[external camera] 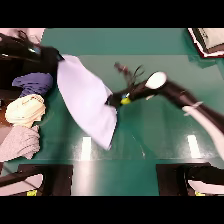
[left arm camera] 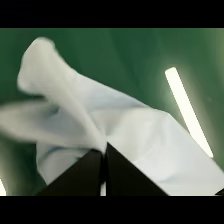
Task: Fold the shirts.
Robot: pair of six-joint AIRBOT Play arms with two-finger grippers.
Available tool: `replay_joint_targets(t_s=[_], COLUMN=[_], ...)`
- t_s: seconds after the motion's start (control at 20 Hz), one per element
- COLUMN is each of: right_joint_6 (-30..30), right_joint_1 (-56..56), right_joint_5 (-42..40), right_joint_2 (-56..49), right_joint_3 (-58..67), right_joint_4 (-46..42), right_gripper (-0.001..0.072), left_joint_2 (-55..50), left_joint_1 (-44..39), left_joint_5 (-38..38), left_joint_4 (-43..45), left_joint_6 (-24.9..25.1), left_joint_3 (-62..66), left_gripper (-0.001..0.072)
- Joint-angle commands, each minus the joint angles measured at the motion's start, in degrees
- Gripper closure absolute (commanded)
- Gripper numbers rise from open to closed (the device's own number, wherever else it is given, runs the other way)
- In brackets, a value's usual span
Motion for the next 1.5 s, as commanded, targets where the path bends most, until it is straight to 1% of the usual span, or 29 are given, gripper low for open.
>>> replay_joint_targets(t_s=[0.0,0.1,0.25,0.4,0.5,0.6,0.75,0.85,0.95,1.05,1.1,1.15,1.2,1.25,1.3,1.35,1.4,1.45], right_joint_6=[6.71,10.43,14.01,18.08,20.61,22.01,22.05,21.7,20.11,18.47,17.68,17.49,17.31,17.29,17.29,17.27,17.27,17.27], right_joint_1=[-4.83,-6.62,-7.21,-7.21,-7.21,-7.23,-7.23,-8.46,-10.86,-14.16,-15.98,-17.94,-20.15,-21.94,-23.96,-25.75,-27.23,-28.52], right_joint_5=[5.07,9.03,14.47,20.22,23.61,25.86,29.38,28.76,27.21,23.82,21.64,20.02,18.64,17.55,16.57,16.41,17.05,17.97], right_joint_2=[11.39,16.57,21.05,22.29,22.08,20.7,16.48,12.48,8.15,4.2,2.34,1.07,-0.15,-0.98,-1.4,-1.4,-1.4,-1.31], right_joint_3=[9.77,16.85,24.15,28.39,28.61,26.47,21.14,16.55,12.85,10.36,9.55,9.14,9.31,9.64,9.7,9.53,9.57,9.6], right_joint_4=[-9.99,-16.0,-19.85,-20.26,-20.41,-21.16,-21.24,-21.14,-21.16,-21.09,-21.11,-21.16,-21.05,-21.09,-20.92,-20.68,-20.63,-20.59], right_gripper=[0.0697,0.0697,0.0697,0.0697,0.0696,0.0696,0.0696,0.0696,0.0696,0.0696,0.0696,0.0696,0.0696,0.0695,0.0692,0.0604,0.0339,0.0292], left_joint_2=[13.64,20.94,27.52,28.44,27.47,24.3,17.03,11.28,3.8,-4.85,-8.68,-11.89,-13.92,-14.99,-15.17,-15.04,-14.91,-14.49], left_joint_1=[0.04,0.04,0.04,0.04,0.04,0.04,0.02,-0.98,-3.52,-5.16,-5.14,-4.59,-3.82,-2.75,-1.6,-0.15,1.36,3.13], left_joint_5=[0.94,1.22,1.09,-0.17,-1.16,-3.67,-8.33,-8.0,-4.81,1.27,3.78,6.08,7.61,8.35,8.59,7.45,5.09,1.7], left_joint_4=[0.0,-0.02,-0.28,-0.94,-0.96,-1.09,-2.97,-3.26,-3.1,-3.1,-3.78,-4.28,-4.24,-4.35,-4.35,-4.37,-4.37,-4.37], left_joint_6=[0.55,0.57,2.1,2.05,2.03,2.01,1.97,1.97,2.27,3.45,2.97,1.25,-0.46,-1.75,-2.62,-2.99,-2.97,-2.97], left_joint_3=[4.22,8.0,14.38,19.04,18.29,15.39,6.56,-0.94,-7.8,-10.27,-10.19,-9.79,-9.18,-8.55,-8.13,-7.39,-6.51,-5.81], left_gripper=[0.0685,0.0685,0.0685,0.0685,0.0685,0.0685,0.0685,0.0684,0.0684,0.0683,0.0683,0.0682,0.0649,0.0372,0.0181,0.0162,0.0162,0.0162])
